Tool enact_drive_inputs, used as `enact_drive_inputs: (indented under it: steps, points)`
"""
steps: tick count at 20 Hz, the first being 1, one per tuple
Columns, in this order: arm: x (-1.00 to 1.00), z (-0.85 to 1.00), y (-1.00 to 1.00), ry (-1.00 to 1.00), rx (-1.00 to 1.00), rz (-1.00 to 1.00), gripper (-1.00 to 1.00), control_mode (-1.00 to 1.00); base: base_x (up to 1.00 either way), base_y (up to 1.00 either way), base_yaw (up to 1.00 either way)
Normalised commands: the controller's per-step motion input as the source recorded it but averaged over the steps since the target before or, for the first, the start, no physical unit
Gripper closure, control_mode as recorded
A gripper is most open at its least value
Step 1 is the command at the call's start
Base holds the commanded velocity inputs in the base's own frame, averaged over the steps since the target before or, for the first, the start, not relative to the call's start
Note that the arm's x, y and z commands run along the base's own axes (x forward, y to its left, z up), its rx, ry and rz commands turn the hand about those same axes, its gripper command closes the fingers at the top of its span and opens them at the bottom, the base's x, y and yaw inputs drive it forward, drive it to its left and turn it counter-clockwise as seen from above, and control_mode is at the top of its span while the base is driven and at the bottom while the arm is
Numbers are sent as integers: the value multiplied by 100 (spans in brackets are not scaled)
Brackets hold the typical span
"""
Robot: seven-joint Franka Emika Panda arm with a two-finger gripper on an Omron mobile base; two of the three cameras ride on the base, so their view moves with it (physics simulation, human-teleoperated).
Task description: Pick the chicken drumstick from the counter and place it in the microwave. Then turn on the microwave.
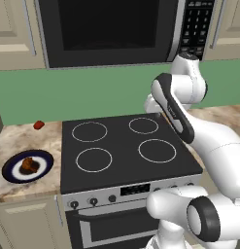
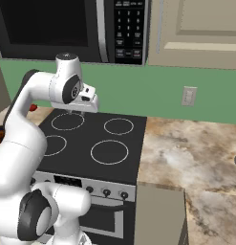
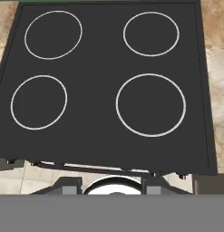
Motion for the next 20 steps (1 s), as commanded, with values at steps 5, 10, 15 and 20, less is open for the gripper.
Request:
enact_drive_inputs:
  steps: [5, 10, 15, 20]
  points:
    - [0, 0, 0, 0, 0, 0, -100, -100, 0, 0, 0]
    - [-10, 0, 0, -1, 0, 0, -100, -100, 0, 0, 0]
    - [-52, 3, -5, -26, 0, 0, -100, -100, 0, 0, 0]
    - [-29, 22, -12, -32, 0, 0, -100, -100, 0, 0, 0]
